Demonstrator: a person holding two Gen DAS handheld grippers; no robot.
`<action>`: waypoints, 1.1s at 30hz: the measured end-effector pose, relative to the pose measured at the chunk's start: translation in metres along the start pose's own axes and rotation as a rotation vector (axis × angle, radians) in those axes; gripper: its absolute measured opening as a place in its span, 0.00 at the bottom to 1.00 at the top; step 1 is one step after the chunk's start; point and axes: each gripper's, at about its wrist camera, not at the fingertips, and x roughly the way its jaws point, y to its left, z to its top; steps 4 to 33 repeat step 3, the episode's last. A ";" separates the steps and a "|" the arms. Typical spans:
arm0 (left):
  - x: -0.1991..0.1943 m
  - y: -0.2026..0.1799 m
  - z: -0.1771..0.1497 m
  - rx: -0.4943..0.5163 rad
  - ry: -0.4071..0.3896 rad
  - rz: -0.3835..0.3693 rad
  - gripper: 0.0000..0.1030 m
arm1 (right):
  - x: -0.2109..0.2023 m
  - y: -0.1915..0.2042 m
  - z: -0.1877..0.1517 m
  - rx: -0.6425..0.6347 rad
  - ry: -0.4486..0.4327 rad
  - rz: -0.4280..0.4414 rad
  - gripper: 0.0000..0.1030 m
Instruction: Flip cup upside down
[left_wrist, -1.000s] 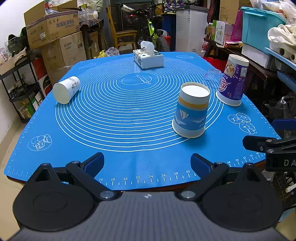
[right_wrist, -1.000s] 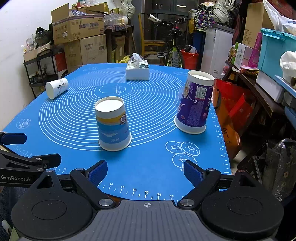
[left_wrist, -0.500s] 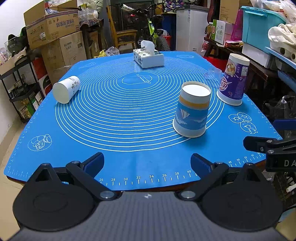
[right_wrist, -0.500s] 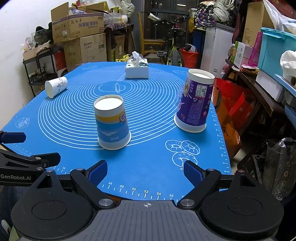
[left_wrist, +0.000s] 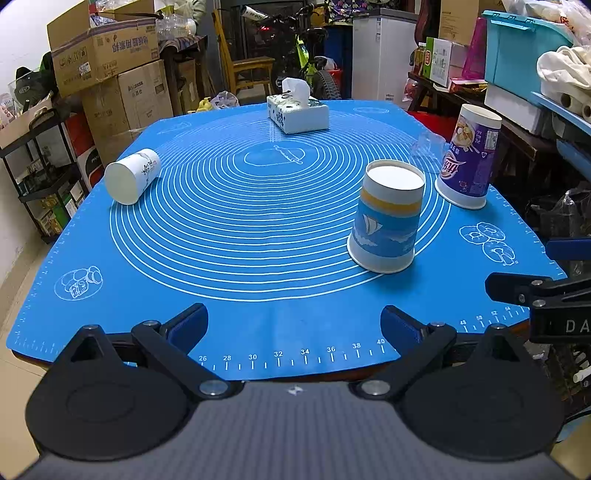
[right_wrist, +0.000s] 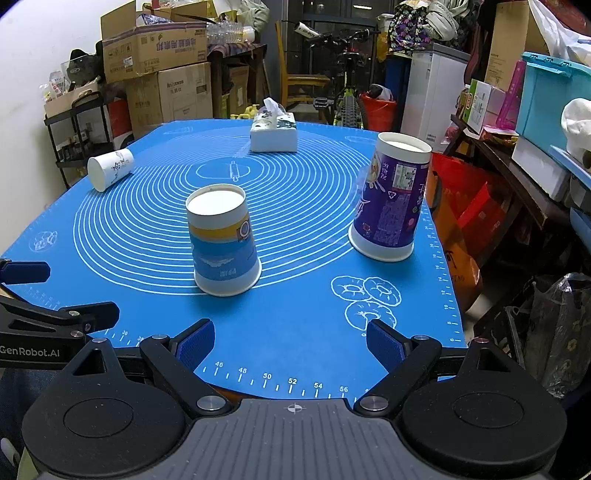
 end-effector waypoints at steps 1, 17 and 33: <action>0.001 0.000 0.000 0.000 0.000 0.000 0.96 | 0.000 0.000 0.000 0.000 -0.001 0.001 0.88; 0.002 0.000 -0.001 0.003 0.000 -0.001 0.96 | 0.001 0.001 0.001 -0.001 -0.001 0.004 0.88; 0.002 0.000 -0.001 0.003 0.000 -0.001 0.96 | 0.001 0.001 0.001 -0.001 -0.001 0.004 0.88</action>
